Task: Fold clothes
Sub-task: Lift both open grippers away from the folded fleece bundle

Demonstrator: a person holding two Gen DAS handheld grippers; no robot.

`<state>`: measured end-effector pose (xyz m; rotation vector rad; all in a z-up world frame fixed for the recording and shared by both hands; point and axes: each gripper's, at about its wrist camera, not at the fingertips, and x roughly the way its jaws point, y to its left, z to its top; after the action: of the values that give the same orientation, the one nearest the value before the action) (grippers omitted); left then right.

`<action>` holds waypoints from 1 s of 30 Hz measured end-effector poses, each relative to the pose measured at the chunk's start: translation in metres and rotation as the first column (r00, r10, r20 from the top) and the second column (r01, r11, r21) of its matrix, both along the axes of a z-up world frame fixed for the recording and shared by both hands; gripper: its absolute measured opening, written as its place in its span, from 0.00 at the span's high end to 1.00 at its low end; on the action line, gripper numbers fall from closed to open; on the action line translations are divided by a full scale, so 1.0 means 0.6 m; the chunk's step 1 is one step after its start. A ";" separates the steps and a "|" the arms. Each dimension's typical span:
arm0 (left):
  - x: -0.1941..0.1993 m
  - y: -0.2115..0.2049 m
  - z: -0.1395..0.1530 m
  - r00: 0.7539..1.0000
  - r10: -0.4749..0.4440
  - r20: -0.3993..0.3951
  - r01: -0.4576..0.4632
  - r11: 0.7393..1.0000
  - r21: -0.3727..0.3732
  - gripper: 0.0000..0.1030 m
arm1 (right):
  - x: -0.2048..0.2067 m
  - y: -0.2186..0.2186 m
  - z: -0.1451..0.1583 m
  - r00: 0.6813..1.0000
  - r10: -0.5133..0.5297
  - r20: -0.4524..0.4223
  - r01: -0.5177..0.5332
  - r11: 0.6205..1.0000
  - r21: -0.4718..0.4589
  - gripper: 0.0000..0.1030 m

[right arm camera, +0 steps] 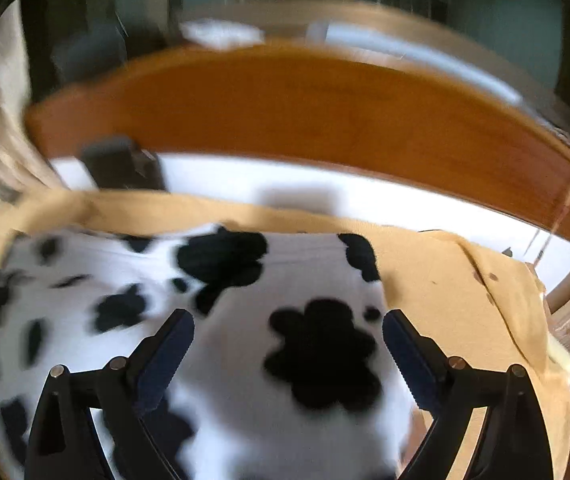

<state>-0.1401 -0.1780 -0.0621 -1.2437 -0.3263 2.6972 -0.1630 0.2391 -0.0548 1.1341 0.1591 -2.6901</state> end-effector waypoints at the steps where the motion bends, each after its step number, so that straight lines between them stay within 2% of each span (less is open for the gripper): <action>1: 0.011 -0.002 0.009 1.000 0.006 -0.003 -0.006 1.000 0.016 0.16 | 0.022 0.008 0.013 1.000 0.008 -0.016 -0.009 1.000 -0.017 0.06; 4: 0.054 0.009 0.024 0.999 -0.034 -0.021 0.036 0.997 0.070 0.13 | 0.082 0.030 0.046 0.998 0.044 -0.046 -0.046 0.998 -0.046 0.05; 7: 0.085 0.038 0.015 0.996 -0.083 -0.009 0.084 0.993 0.079 0.10 | 0.095 0.010 0.004 0.992 0.126 -0.021 -0.128 0.990 -0.066 0.05; 8: 0.093 0.050 0.008 0.995 -0.099 0.001 0.098 0.992 0.073 0.10 | 0.109 0.008 -0.001 0.988 0.155 -0.014 -0.156 0.987 -0.047 0.05; 11: 0.107 0.064 -0.013 0.996 -0.088 -0.002 0.088 0.996 0.011 0.10 | 0.127 -0.019 -0.036 0.979 0.202 0.035 -0.204 0.978 0.049 0.05; 14: 0.110 0.059 -0.026 0.997 -0.073 -0.018 0.073 0.997 -0.003 0.10 | 0.137 -0.019 -0.083 0.978 0.181 0.106 -0.192 0.977 0.096 0.03; 17: 0.108 0.052 -0.037 0.998 -0.062 -0.029 0.062 0.998 -0.006 0.10 | 0.143 -0.008 -0.089 0.979 0.189 0.076 -0.196 0.977 0.089 0.01; 20: 0.108 0.069 -0.040 0.997 -0.070 -0.020 0.068 0.994 -0.085 0.10 | 0.148 -0.007 -0.089 0.980 0.188 0.059 -0.194 0.976 0.101 0.01; 22: 0.115 0.075 -0.037 0.997 -0.076 -0.002 0.075 0.991 -0.110 0.10 | 0.150 -0.012 -0.093 0.982 0.183 0.051 -0.188 0.976 0.111 0.01; 25: 0.147 0.074 -0.019 0.997 -0.078 0.019 0.079 0.994 -0.074 0.09 | 0.169 -0.006 -0.076 0.989 0.141 0.035 -0.144 0.982 0.120 0.01; 26: 0.162 0.071 -0.012 0.997 -0.081 0.016 0.082 0.995 -0.051 0.05 | 0.180 -0.002 -0.064 0.993 0.114 0.027 -0.116 0.987 0.108 0.01; 28: 0.188 0.066 -0.011 0.996 -0.088 0.017 0.088 0.996 0.012 0.00 | 0.207 0.011 -0.042 0.996 0.086 -0.001 -0.086 0.996 0.018 0.01; 30: 0.213 0.057 -0.023 0.995 -0.085 0.044 0.082 0.994 0.078 0.00 | 0.232 0.027 -0.026 0.998 0.061 -0.032 -0.064 0.994 -0.088 0.01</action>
<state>-0.0123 -0.1440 -0.0761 -1.2713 -0.3707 2.5642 -0.0237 0.2550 -0.0701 1.0463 0.0771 -2.6322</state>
